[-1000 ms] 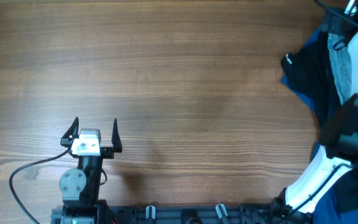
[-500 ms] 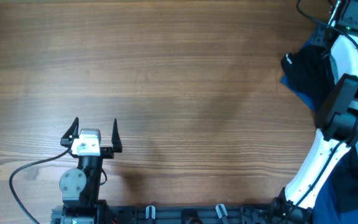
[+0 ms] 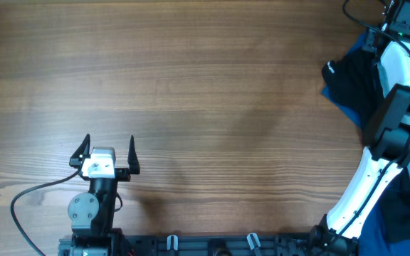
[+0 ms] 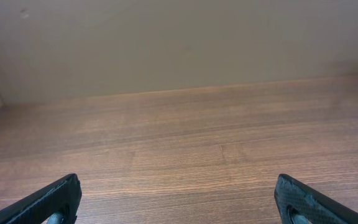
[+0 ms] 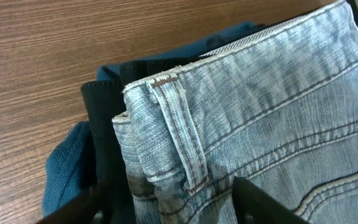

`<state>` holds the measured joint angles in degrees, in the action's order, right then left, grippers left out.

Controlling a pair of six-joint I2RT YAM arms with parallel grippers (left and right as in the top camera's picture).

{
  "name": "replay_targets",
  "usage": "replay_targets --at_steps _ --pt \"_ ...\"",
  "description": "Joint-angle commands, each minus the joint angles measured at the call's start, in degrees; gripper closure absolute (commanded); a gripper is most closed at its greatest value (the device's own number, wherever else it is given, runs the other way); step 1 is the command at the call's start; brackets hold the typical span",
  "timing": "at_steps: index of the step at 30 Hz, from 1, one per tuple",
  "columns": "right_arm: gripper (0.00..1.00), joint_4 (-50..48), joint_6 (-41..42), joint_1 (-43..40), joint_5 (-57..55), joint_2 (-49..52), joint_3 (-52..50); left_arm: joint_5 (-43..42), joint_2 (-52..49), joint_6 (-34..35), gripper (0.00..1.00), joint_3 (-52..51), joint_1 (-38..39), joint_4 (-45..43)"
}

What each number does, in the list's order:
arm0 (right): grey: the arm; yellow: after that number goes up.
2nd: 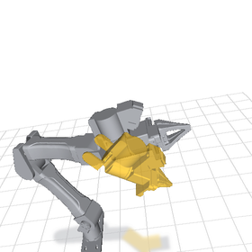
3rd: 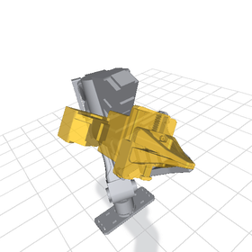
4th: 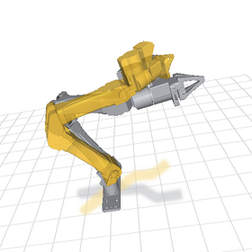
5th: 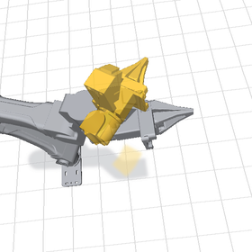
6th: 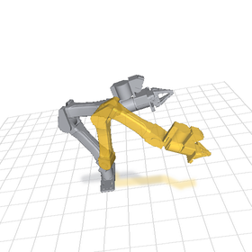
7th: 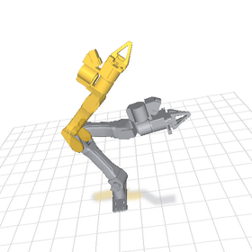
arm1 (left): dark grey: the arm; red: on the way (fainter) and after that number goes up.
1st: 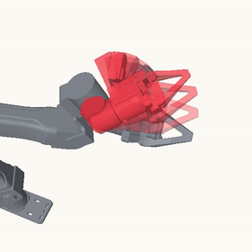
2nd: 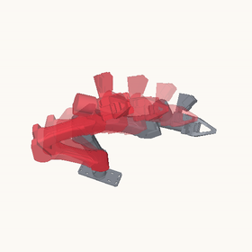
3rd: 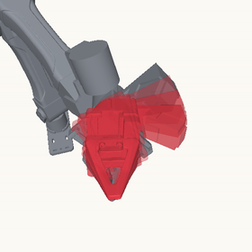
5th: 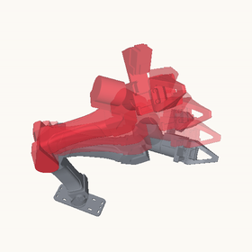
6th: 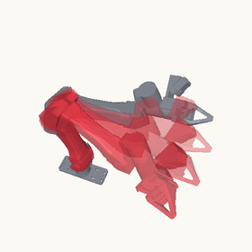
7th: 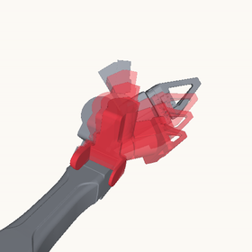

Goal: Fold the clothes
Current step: 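Reach the right gripper to the light blue jeans on the pile, then grasp the jeans waistband with the right gripper and lift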

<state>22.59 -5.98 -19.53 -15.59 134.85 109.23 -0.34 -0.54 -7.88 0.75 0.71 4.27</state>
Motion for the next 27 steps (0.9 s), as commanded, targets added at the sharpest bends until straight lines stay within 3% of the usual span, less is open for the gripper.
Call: replay_targets --at_steps 1,6,13,18,27 --pt "0.25 -0.31 -0.09 -0.44 -1.36 1.84 0.90 -0.46 0.15 -0.72 0.00 -0.39 0.20 -0.02" --pt "0.25 -0.35 -3.89 -0.44 -1.53 3.76 0.90 -0.46 0.15 -0.72 0.00 -0.39 0.20 -0.02" --pt "0.66 -2.27 -4.55 -0.42 -7.58 3.58 0.92 -0.46 0.15 -0.72 0.00 -0.39 0.20 -0.02" --pt "0.70 -2.45 -4.37 -0.13 -7.52 0.55 1.03 -0.46 0.15 -0.72 0.00 -0.39 0.20 -0.02" --pt "0.96 -2.43 -4.52 -0.09 -7.52 -5.60 1.03 -0.46 0.15 -0.72 0.00 -0.39 0.20 -0.02"
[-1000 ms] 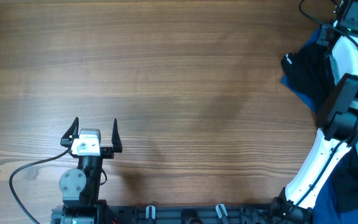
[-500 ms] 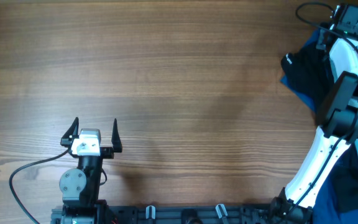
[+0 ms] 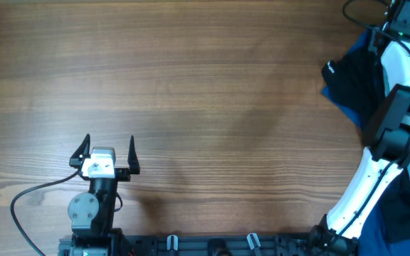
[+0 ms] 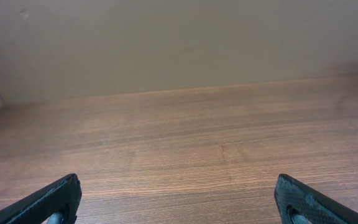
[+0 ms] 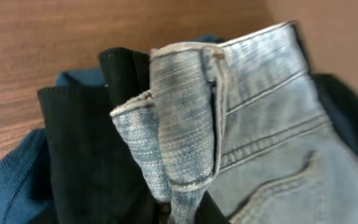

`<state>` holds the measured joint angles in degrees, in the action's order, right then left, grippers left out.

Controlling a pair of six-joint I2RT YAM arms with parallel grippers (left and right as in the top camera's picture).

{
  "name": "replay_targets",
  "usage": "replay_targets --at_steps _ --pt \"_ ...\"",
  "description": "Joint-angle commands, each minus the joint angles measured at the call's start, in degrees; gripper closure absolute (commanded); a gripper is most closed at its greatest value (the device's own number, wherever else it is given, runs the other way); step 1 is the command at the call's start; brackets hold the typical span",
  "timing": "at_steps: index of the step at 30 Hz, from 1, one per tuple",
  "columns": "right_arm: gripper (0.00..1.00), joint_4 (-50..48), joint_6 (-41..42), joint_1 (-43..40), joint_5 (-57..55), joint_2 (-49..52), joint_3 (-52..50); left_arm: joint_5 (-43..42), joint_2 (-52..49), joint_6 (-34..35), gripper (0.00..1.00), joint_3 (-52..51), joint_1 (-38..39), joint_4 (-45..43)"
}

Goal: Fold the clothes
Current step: 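Grasp the jeans waistband with the right gripper and lift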

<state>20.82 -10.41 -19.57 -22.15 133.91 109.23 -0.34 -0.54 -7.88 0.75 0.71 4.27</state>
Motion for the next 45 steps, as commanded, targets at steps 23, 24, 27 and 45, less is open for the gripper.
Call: replay_targets --at_steps 23,24,27,45 --pt "0.96 22.84 -2.64 23.74 12.11 -25.44 1.03 -0.46 0.15 -0.72 0.00 -0.39 0.20 -0.02" --pt "0.96 23.91 -0.87 27.23 12.15 -25.62 1.03 -0.46 0.15 -0.72 0.00 -0.39 0.20 -0.02" --pt "0.96 26.64 6.43 37.62 13.99 -25.35 1.01 -0.46 0.15 -0.72 0.00 -0.39 0.20 -0.02" --pt "0.96 22.49 22.45 63.25 15.58 -6.40 0.92 -0.46 0.15 -0.72 0.00 -0.39 0.20 -0.02"
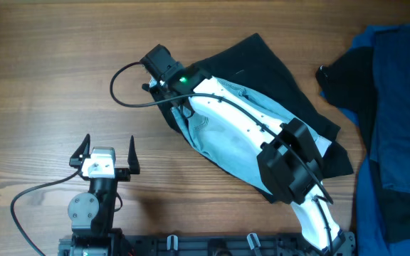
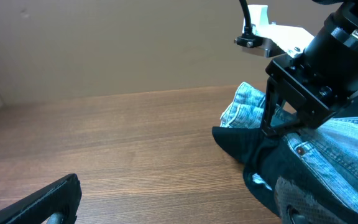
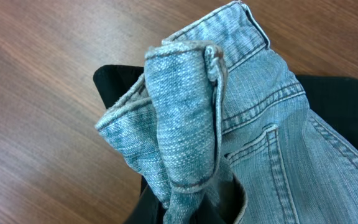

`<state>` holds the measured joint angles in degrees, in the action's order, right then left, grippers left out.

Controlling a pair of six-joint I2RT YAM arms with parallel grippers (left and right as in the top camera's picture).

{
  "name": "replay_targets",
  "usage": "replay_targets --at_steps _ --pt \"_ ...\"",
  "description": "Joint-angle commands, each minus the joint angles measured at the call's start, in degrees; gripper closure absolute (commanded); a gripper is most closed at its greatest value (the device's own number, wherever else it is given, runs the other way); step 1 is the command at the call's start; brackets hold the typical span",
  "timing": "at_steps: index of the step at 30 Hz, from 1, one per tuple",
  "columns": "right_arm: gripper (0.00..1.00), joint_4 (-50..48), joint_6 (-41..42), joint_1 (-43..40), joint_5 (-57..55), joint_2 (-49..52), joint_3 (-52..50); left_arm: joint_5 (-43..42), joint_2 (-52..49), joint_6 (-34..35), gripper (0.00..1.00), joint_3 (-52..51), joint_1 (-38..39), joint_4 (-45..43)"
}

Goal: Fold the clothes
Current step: 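Grasp the jeans waistband with the right gripper and lift, then pull the jeans left off the pile and lay them flat on the table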

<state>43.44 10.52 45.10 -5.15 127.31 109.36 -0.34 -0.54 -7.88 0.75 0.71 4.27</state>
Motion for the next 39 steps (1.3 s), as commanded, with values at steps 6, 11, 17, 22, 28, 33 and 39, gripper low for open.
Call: replay_targets --at_steps 6,11,17,22,28,33,39 --pt "0.96 -1.11 2.97 -2.71 -0.35 -0.59 0.85 -0.46 0.15 -0.72 0.00 -0.39 0.20 -0.02" --pt "0.96 -0.87 4.68 -6.08 0.52 -3.80 0.85 -0.46 0.15 -0.72 0.00 -0.39 0.20 0.00" --pt "0.96 -0.52 4.48 -13.09 0.46 -9.46 0.85 -0.46 0.15 -0.72 0.00 -0.39 0.20 -0.02" --pt "0.96 2.03 2.36 -21.81 0.20 -13.44 0.85 -0.46 0.15 -0.72 0.00 -0.39 0.20 -0.02" --pt "0.96 4.24 -2.60 -37.70 -1.05 -19.89 0.85 -0.46 0.15 -0.72 0.00 -0.39 0.20 -0.02" --pt "0.96 4.17 -9.46 -51.34 -2.60 -25.22 0.85 -0.46 0.15 -0.72 0.00 -0.39 0.20 -0.02" --pt "0.96 4.00 -11.65 -67.84 -2.54 -34.99 3.74 -0.46 0.15 -0.72 0.00 -0.39 0.20 0.00"
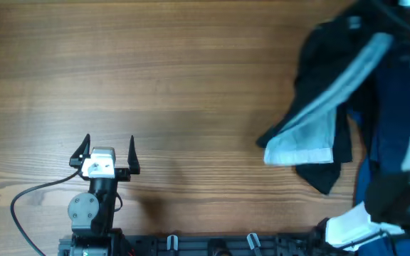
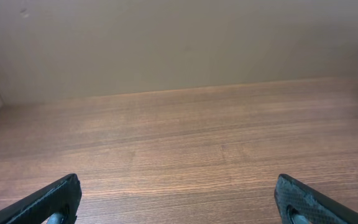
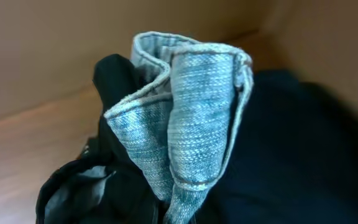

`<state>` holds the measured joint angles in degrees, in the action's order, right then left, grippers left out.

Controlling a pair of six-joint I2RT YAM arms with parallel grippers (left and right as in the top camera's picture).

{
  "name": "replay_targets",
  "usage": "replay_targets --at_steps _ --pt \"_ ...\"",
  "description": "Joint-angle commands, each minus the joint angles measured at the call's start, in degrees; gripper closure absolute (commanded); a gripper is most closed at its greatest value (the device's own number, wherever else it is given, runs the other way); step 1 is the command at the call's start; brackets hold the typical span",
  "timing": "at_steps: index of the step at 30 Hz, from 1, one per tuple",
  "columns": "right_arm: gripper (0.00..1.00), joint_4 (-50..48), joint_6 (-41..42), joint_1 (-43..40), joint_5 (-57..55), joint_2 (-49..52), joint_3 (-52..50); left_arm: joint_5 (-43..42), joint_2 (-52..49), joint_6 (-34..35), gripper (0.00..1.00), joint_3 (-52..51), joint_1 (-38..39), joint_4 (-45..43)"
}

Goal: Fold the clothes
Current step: 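Pull the jeans left off the pile and lay them flat on the table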

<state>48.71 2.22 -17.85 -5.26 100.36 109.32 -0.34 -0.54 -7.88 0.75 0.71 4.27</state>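
Light-blue jeans (image 1: 326,107) hang in a long strip from the far right corner down to the table's right middle, tangled with a black garment (image 1: 319,43). In the right wrist view my right gripper (image 3: 182,208) is shut on the bunched jeans waistband (image 3: 191,106), its fingers buried in the cloth, and the black garment (image 3: 291,155) drapes around it. Near the front left my left gripper (image 1: 107,148) stands open over bare wood, nothing between its fingers (image 2: 48,202).
A dark blue garment (image 1: 383,163) lies at the table's right edge under the right arm. The wooden table (image 1: 155,71) stretches left of the clothes. A black cable (image 1: 27,195) loops beside the left arm's base.
My right gripper, then at the table's centre-left with the jeans and black garment spread under it, is now at the far right corner with both hanging from it. The left arm is unchanged.
My right gripper first had its jaws open around the jeans waistband on the pile at the right, then was shut on it. Later the jeans and a black garment lay across the table's middle. Now both hang at the right again.
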Motion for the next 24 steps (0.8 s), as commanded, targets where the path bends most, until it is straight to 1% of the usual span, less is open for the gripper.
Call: replay_targets --at_steps 1,3,6,10,13,16,19,21,24 --pt "0.96 -1.31 -4.11 -6.58 -2.47 -9.88 4.50 -0.46 0.15 -0.72 0.00 -0.39 0.20 -0.02" --pt "0.96 -1.46 -6.45 -9.29 -2.47 -13.84 6.43 -0.46 0.15 -0.72 0.00 -0.39 0.20 -0.02" --pt "0.96 -1.49 -7.89 -10.14 -2.54 -18.58 10.75 -0.46 0.15 -0.72 0.00 -0.39 0.20 -0.02" --pt "0.96 -1.07 -8.50 -10.14 -9.07 -21.70 16.33 -0.46 0.15 -0.72 0.00 -0.39 0.20 -0.02" --pt "0.96 -0.87 -10.16 -10.14 -9.05 -22.97 19.56 -0.46 0.15 -0.72 0.00 -0.39 0.20 0.00" --pt "0.96 0.35 -10.19 -10.14 -3.45 -22.40 19.98 -0.46 0.15 -0.72 0.00 -0.39 0.20 -0.02" --pt "0.96 0.87 -9.64 -9.40 6.62 -20.04 20.00 -0.46 0.15 -0.72 0.00 -0.39 0.20 -0.02" --pt "0.96 1.27 -9.20 -6.73 13.64 -18.40 20.00 -0.48 0.15 -0.72 0.00 -0.39 0.20 0.00" --pt "0.96 2.19 -8.22 -0.42 15.69 -16.37 20.00 -0.46 0.15 -0.72 0.00 -0.39 0.20 -0.02"
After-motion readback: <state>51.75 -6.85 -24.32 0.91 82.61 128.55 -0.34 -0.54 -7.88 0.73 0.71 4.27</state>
